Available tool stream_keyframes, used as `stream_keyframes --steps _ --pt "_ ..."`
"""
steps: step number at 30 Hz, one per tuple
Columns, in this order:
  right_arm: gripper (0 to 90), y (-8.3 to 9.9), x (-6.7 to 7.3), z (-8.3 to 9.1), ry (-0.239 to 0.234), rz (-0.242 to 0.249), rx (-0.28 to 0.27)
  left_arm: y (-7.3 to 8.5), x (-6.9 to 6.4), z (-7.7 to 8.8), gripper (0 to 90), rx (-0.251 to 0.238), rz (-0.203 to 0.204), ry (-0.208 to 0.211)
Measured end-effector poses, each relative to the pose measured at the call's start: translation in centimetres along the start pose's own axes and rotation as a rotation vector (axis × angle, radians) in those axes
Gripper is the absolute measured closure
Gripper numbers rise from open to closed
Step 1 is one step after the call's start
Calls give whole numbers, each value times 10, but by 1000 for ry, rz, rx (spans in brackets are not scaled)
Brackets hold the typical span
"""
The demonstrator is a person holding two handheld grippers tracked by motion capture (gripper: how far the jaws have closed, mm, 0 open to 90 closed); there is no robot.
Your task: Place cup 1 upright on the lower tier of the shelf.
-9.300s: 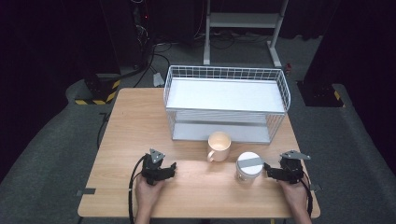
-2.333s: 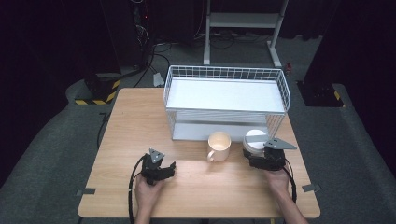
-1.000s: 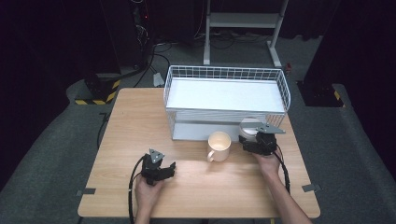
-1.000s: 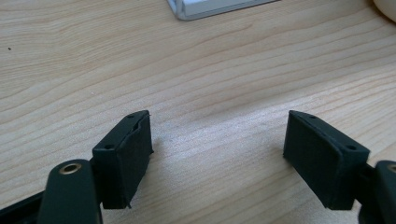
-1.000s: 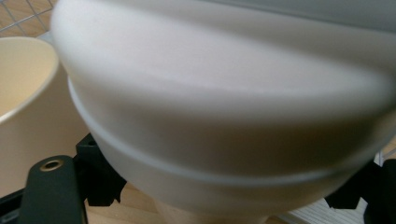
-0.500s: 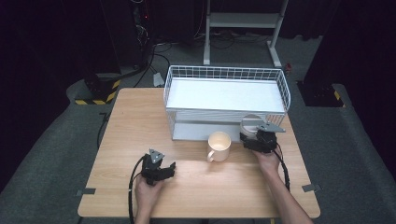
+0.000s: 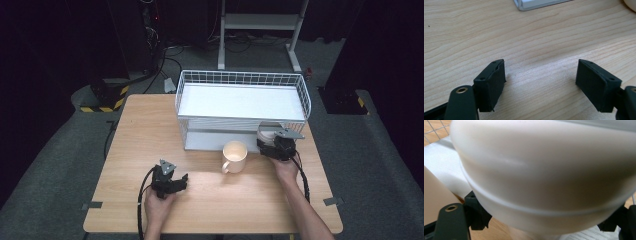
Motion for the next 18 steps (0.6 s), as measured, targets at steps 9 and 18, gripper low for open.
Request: stream_keyframes --steps 9,18 --pt "142 2 -2 2 -20 -27 15 0 0 0 238 0 0 0" --pt "145 8 0 9 -20 -30 32 0 0 0 238 0 0 0"
Point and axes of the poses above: each handheld gripper's, and its own axes: z roughly backward along the jaws, y roughly out of its underside, x roughly to its left, the point moved 4 cm from there along -z, roughly forward along the jaws, and after that the axes turned 15 degrees about z, right-handed, at the moved point
